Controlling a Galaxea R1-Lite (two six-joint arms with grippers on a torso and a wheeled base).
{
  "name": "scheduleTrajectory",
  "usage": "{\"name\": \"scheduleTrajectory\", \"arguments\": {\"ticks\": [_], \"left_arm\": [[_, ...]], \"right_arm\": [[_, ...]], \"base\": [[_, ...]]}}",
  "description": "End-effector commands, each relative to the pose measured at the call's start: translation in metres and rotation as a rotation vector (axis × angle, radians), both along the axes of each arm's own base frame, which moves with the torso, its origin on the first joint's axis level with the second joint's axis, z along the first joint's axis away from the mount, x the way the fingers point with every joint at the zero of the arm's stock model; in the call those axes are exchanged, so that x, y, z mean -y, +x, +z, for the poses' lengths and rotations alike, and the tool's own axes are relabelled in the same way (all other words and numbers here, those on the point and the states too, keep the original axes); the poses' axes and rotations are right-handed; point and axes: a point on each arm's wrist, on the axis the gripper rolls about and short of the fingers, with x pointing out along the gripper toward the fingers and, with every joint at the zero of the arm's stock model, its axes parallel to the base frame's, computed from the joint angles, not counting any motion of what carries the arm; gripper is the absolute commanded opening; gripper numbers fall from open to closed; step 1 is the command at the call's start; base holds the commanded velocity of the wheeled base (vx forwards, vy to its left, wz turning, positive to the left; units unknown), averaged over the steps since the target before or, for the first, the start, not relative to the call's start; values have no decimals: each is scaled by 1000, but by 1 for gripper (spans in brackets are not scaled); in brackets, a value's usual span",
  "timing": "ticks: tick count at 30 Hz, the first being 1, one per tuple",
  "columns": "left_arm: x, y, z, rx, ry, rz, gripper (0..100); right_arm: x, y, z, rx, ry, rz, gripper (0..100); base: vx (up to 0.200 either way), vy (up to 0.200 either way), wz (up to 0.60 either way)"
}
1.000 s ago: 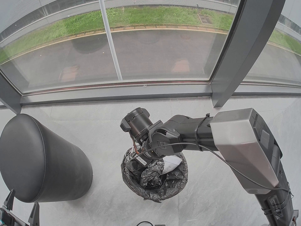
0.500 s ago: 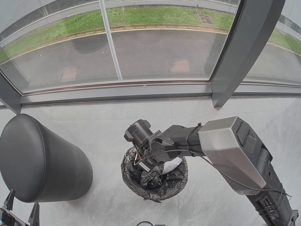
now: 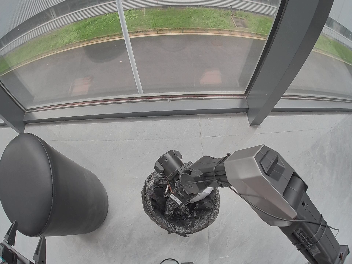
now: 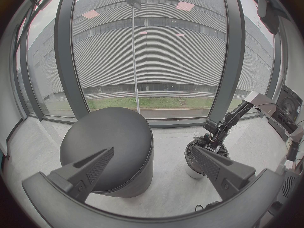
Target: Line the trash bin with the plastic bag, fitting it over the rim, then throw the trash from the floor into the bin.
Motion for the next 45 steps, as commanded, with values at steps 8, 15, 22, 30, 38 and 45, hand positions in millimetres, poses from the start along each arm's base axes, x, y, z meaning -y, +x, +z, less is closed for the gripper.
{"name": "scheduleTrajectory", "arguments": {"ticks": [8,15,22,30,38,45], "left_arm": [[0,0,-5,-3,0,0,100],[0,0,-5,-3,0,0,100],[0,0,-5,-3,0,0,100],[0,0,-5,-3,0,0,100],[0,0,-5,-3,0,0,100],[0,0,-5,-3,0,0,100]], "right_arm": [[5,9,-36,-21,-19,-16,0],[12,14,-48,-34,-25,-31,0],[13,17,-63,-37,-25,-35,0],[13,17,-62,-36,-24,-35,0],[14,16,-71,-49,-35,-34,0],[18,18,-78,-60,-40,-43,0]], "base": [[0,0,0],[0,0,0],[0,0,0],[0,0,0],[0,0,0],[0,0,0]]}}
